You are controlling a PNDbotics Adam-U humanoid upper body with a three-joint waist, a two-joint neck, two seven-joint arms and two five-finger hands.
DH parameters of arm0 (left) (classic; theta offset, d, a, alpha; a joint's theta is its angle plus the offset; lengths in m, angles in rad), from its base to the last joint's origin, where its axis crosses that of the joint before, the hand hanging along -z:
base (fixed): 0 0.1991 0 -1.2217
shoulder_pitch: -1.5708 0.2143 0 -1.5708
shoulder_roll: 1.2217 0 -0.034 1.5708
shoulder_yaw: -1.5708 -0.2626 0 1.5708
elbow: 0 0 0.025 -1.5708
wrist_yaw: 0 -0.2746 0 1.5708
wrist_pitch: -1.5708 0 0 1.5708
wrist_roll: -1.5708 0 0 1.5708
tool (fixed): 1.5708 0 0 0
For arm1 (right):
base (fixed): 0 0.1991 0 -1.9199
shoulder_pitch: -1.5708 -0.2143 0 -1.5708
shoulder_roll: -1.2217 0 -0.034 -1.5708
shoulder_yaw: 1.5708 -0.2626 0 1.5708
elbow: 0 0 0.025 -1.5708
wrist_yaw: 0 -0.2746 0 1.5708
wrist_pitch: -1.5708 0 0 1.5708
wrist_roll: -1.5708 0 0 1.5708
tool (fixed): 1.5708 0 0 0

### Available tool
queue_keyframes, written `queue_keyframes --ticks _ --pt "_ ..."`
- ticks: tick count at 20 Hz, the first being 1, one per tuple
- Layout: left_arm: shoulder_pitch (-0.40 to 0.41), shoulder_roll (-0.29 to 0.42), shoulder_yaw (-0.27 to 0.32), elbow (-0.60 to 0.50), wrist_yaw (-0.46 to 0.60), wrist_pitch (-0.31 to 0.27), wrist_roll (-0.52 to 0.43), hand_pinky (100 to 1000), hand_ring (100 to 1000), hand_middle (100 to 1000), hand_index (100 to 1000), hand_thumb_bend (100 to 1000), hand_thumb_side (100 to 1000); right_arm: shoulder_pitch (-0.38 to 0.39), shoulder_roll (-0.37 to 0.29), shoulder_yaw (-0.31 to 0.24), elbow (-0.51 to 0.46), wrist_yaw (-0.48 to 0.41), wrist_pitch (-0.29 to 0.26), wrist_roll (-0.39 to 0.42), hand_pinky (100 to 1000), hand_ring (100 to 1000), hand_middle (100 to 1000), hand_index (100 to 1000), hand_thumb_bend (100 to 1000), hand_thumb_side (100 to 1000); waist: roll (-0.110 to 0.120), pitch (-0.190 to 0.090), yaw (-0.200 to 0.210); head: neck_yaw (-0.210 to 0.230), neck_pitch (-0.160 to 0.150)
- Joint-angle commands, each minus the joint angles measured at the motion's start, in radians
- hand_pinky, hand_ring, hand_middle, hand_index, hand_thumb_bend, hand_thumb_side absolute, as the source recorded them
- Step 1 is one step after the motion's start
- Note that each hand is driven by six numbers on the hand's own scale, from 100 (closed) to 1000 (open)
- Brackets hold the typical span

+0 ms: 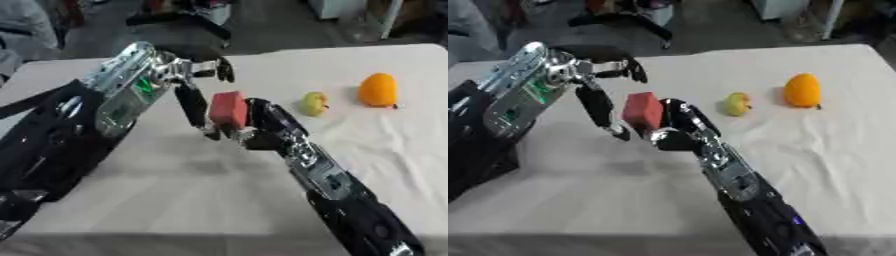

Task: Pick up the objects with one hand, pass them to the other hand, and then place them into the box on the other side of the table.

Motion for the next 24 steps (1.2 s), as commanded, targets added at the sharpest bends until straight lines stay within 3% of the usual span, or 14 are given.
queue_keyframes --ticks 1,11,24 --pt "-0.014 -0.006 0.013 0.024 -0.01 0.003 0.015 937 878 800 867 696 199 -0.017 0.006 -0.011 0.005 0.005 -0.042 -0.021 725 638 536 573 100 100 0.012 -0.031 -0.001 -0.005 0.005" --pt "-0.004 -0.03 0.024 0.059 -0.001 0.03 0.078 925 868 786 845 554 235 -0.029 0.013 0.001 0.018 0.065 -0.146 -0.053 723 638 536 571 100 100 0.009 -0.023 -0.005 -0.017 0.005" --pt "-0.005 -0.025 0.017 -0.044 0.072 0.08 0.123 915 860 772 821 474 232 -0.036 0.014 0.009 0.022 0.084 -0.153 -0.028 724 638 534 568 100 100 0.004 -0.005 -0.008 -0.033 0.005"
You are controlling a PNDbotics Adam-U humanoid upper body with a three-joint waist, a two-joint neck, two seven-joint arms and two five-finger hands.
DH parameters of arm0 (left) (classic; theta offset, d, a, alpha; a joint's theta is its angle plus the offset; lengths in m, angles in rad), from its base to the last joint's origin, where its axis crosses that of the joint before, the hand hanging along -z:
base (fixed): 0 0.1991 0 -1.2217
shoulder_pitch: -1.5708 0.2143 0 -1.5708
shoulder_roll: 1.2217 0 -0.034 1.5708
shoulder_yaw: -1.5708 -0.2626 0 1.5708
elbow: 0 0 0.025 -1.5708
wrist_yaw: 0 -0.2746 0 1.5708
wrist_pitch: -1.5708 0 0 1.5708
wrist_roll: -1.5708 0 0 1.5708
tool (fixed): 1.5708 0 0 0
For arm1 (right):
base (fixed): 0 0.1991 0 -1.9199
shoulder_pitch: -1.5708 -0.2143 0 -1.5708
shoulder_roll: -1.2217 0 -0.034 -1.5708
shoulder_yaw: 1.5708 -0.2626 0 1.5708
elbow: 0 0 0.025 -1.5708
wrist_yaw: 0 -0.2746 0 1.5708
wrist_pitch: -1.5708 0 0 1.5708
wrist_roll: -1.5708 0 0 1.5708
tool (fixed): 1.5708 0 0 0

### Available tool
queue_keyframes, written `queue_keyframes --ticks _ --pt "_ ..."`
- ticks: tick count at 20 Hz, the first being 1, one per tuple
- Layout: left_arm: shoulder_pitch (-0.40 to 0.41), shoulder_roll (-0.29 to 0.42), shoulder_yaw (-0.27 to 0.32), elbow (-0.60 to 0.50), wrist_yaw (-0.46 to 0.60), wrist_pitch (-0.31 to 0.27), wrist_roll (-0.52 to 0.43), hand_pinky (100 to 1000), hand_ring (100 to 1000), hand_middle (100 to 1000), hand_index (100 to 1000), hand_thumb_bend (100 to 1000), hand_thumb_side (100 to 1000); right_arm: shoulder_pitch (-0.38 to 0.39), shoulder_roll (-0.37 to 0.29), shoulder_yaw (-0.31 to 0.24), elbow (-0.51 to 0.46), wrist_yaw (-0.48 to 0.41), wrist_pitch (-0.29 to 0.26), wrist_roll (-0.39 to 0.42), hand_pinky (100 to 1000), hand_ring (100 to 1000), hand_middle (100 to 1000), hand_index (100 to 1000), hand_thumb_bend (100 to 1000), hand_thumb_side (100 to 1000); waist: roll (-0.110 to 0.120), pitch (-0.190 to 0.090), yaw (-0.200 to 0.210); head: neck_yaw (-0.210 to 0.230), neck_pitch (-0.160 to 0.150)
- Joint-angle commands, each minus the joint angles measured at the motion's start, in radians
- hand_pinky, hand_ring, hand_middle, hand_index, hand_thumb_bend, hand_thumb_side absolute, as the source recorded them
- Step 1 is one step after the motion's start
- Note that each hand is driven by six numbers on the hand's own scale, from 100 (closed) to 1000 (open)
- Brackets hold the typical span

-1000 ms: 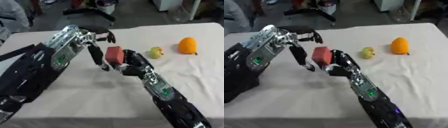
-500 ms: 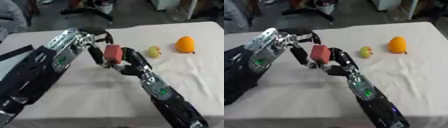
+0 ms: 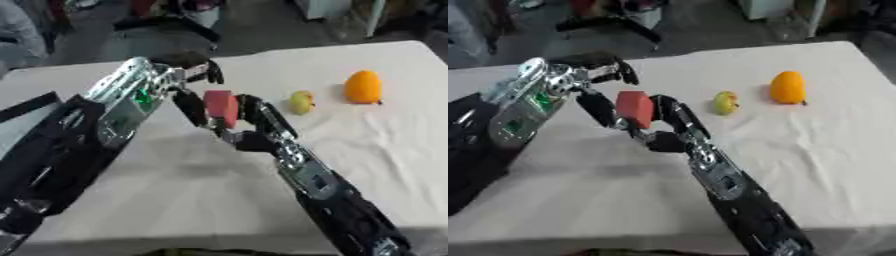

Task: Pick up the objects with one hand, pass them to the other hand, and then place them into the box on the other side of the table.

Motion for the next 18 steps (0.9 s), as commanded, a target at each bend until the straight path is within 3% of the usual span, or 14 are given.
queue_keyframes --ticks 1,13,18 --pt "-0.023 0.014 0.005 -0.044 0.019 0.012 0.001 915 859 772 820 472 229 -0.021 0.005 0.004 -0.013 0.003 -0.001 0.009 724 638 534 568 100 100 0.002 -0.004 0.0 0.004 0.001" --pt "-0.014 0.012 0.003 -0.029 0.009 0.016 -0.009 910 855 768 808 433 174 -0.025 0.005 0.008 -0.024 -0.003 -0.005 0.013 724 635 534 566 100 100 -0.001 0.001 -0.002 0.022 0.001" --pt "-0.012 0.011 0.004 -0.017 0.0 0.001 -0.021 915 861 779 841 475 136 -0.026 0.005 0.008 -0.023 -0.003 -0.007 0.011 723 634 533 565 100 100 -0.002 0.002 -0.001 0.027 0.001"
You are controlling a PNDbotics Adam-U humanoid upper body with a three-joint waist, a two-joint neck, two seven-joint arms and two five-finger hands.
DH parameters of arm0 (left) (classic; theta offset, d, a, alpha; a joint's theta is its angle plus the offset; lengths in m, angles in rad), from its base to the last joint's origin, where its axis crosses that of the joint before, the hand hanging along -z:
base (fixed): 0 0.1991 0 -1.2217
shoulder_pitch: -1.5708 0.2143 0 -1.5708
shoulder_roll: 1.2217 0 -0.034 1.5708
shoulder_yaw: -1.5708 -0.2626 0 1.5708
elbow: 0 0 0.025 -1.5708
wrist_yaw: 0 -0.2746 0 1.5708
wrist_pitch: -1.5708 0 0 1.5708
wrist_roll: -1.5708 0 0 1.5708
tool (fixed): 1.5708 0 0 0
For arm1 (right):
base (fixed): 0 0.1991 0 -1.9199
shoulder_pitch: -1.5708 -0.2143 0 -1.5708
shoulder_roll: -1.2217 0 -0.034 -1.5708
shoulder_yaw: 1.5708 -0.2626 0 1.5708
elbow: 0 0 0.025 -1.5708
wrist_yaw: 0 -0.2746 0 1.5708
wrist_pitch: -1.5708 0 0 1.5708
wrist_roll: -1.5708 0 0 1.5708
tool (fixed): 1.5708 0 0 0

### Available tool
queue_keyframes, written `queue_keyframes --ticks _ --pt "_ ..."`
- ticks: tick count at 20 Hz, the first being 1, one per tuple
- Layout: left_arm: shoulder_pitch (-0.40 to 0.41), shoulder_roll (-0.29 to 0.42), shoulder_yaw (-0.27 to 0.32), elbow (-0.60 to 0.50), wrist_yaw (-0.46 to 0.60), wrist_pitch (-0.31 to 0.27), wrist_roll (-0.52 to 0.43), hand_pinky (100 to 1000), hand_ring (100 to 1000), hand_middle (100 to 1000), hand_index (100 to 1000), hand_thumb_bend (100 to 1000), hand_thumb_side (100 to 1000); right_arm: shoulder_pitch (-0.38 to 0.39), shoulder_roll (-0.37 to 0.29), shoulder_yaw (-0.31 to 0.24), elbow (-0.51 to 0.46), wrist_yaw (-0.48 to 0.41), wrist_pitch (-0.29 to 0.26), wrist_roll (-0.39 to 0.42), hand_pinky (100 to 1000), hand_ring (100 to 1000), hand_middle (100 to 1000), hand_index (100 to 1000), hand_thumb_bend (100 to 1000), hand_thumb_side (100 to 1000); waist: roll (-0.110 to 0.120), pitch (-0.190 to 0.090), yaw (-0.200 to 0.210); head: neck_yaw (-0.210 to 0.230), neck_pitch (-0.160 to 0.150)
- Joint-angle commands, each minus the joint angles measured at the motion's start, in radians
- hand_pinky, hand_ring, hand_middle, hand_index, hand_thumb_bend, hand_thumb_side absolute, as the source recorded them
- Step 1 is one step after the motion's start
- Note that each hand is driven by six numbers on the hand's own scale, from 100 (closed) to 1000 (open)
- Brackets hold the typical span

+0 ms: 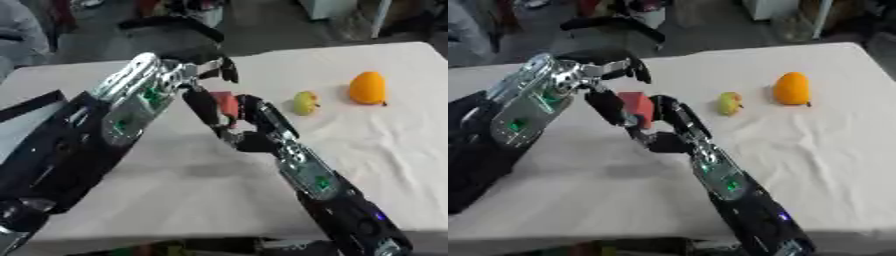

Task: Pick up the objects with one hand, pass them to the other hand, and then place them into the box on the other side of the table.

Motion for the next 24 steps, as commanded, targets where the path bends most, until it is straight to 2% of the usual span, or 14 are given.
queue_keyframes --ticks 1,17,18,19,21,22,24 --pt "-0.013 0.011 0.01 0.0 -0.011 -0.012 -0.012 915 862 780 843 489 122 -0.023 -0.001 0.0 -0.023 -0.003 -0.004 -0.002 723 634 533 565 100 100 -0.002 0.002 0.002 0.007 0.001" --pt "-0.01 0.005 0.012 0.025 -0.025 -0.045 -0.063 918 868 782 836 508 100 -0.024 0.001 -0.001 -0.022 0.006 -0.013 -0.009 723 633 533 564 100 100 -0.002 0.002 0.002 0.014 0.001" --pt "-0.01 0.005 0.012 0.024 -0.024 -0.045 -0.066 918 868 782 836 512 119 -0.025 0.0 0.0 -0.022 0.006 -0.013 -0.009 723 634 533 563 100 100 -0.002 0.003 0.002 0.014 0.001" --pt "-0.009 0.005 0.013 0.024 -0.023 -0.044 -0.068 918 868 783 837 521 207 -0.025 0.0 -0.001 -0.022 0.007 -0.012 -0.01 723 633 532 563 100 100 -0.002 0.003 0.003 0.014 0.001" --pt "-0.008 0.005 0.015 0.021 -0.019 -0.041 -0.067 918 869 784 837 528 240 -0.025 0.0 -0.001 -0.02 0.011 -0.009 -0.013 722 632 532 562 100 100 -0.002 0.004 0.004 0.015 0.001" --pt "-0.007 0.006 0.015 0.019 -0.017 -0.041 -0.067 919 870 785 837 550 285 -0.025 0.001 -0.002 -0.019 0.011 -0.007 -0.015 721 631 531 562 100 100 -0.002 0.004 0.004 0.015 0.001" --pt "-0.007 0.007 0.014 0.014 -0.018 -0.042 -0.068 919 870 784 835 557 256 -0.025 0.001 -0.002 -0.018 0.01 -0.004 -0.02 721 631 531 562 100 100 -0.001 0.004 0.004 0.016 0.001"
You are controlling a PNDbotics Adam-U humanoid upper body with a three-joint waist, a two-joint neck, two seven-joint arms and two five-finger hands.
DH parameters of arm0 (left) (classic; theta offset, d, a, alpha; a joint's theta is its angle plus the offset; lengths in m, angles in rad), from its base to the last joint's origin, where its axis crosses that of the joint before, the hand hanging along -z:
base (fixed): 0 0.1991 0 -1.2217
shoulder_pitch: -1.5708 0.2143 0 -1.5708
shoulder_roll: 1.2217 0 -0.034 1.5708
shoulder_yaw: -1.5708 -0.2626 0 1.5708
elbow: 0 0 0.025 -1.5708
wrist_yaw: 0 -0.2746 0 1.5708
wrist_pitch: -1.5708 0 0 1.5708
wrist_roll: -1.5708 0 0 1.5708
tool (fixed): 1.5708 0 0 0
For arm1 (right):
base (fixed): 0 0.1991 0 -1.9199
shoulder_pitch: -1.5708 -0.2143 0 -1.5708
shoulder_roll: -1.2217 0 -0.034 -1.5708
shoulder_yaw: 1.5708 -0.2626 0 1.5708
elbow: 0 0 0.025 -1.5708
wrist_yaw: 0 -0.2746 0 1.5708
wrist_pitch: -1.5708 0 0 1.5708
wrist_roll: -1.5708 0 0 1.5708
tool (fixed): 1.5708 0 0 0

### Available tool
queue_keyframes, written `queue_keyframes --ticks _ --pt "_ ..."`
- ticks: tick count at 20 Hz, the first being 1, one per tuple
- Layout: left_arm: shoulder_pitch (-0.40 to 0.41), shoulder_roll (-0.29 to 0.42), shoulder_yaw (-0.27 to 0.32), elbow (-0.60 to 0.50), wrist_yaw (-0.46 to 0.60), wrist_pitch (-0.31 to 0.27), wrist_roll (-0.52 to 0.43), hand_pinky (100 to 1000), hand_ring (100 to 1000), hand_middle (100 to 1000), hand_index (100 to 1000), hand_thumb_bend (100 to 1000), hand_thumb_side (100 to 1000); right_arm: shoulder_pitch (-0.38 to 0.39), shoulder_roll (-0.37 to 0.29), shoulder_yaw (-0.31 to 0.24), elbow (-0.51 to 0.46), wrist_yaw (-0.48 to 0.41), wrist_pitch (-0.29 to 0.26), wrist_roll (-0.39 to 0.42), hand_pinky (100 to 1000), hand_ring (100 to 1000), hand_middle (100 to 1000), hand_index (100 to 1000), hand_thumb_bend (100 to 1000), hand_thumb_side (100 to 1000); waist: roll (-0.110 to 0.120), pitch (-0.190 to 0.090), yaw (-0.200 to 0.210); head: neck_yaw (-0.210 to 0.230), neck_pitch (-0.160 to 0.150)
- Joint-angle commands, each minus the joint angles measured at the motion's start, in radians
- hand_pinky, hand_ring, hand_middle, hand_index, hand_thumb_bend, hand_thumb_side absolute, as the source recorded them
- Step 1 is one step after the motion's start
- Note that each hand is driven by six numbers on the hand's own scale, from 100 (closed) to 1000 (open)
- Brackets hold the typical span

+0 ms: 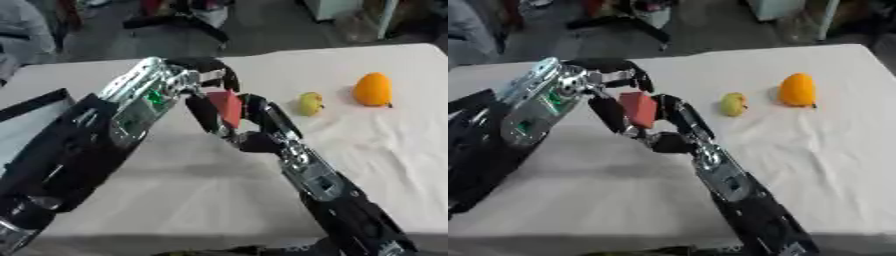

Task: Pick up the objects with one hand, pass them to the other hand, and then place them into the box on the other side of the table.

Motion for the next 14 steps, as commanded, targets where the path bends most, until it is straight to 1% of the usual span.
queue_keyframes --ticks 1,4,7,10,14 --pt "-0.015 0.011 0.015 -0.015 -0.002 0.002 -0.001 917 868 782 833 546 237 -0.021 0.001 -0.005 -0.017 0.002 0.003 -0.008 721 631 531 562 100 100 -0.001 0.004 0.001 0.003 0.001" --pt "-0.014 0.009 0.018 -0.01 -0.009 0.007 0.012 909 860 768 822 509 207 -0.021 -0.002 -0.003 -0.017 -0.005 0.006 -0.006 722 630 532 562 100 100 -0.001 0.004 -0.001 0.007 0.001" --pt "-0.013 0.007 0.019 0.002 -0.018 0.012 0.031 905 857 766 820 498 174 -0.021 -0.005 -0.002 -0.018 -0.013 0.005 -0.002 721 630 531 561 100 100 -0.001 0.004 -0.004 0.011 0.001" --pt "-0.013 0.003 0.019 0.017 -0.025 0.006 0.037 904 857 766 821 504 169 -0.021 -0.005 -0.003 -0.02 -0.016 -0.003 -0.002 720 629 531 562 100 100 0.0 0.004 -0.004 0.016 0.001" --pt "-0.011 -0.002 0.021 0.035 -0.029 0.001 0.042 894 846 753 814 476 171 -0.019 -0.005 -0.002 -0.018 -0.017 -0.012 0.0 719 628 530 560 100 100 0.0 0.004 -0.005 0.018 0.001"
